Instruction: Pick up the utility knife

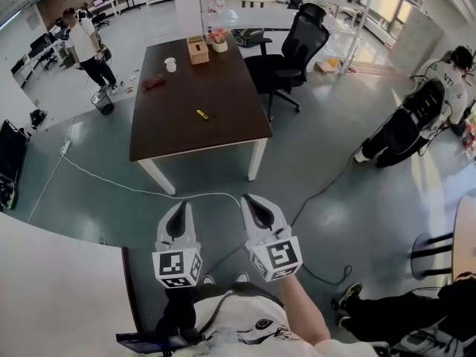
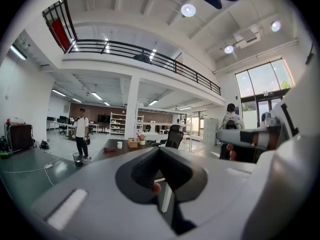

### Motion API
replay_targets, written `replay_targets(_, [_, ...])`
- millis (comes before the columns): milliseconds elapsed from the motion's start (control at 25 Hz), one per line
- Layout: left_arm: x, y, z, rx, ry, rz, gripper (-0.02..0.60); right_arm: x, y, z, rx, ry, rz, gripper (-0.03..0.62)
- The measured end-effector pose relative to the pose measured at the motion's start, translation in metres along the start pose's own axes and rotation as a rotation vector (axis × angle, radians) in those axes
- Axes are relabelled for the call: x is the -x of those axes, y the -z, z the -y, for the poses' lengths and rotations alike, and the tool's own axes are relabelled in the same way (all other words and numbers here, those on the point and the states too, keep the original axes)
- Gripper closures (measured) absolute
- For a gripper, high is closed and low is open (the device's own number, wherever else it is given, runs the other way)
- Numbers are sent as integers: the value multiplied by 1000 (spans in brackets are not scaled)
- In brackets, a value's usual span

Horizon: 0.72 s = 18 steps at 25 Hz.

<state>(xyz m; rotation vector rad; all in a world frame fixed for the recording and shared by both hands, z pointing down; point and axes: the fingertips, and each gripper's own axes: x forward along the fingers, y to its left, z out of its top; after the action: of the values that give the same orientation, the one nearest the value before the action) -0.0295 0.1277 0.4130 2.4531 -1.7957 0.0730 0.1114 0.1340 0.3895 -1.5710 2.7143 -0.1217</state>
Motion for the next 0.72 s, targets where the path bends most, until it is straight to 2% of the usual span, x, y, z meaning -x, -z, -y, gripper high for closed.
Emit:
replay_targets(320, [2, 9, -1, 42, -21, -40, 583, 3, 6, 11, -69, -24, -15, 592])
replay_targets(520, [-16, 17, -28, 49, -43, -62, 583, -27, 18, 15, -105, -28, -42, 592])
replay_targets(720, [-61, 21, -63, 86, -39, -63, 583, -74, 26, 23, -93, -21, -73, 592])
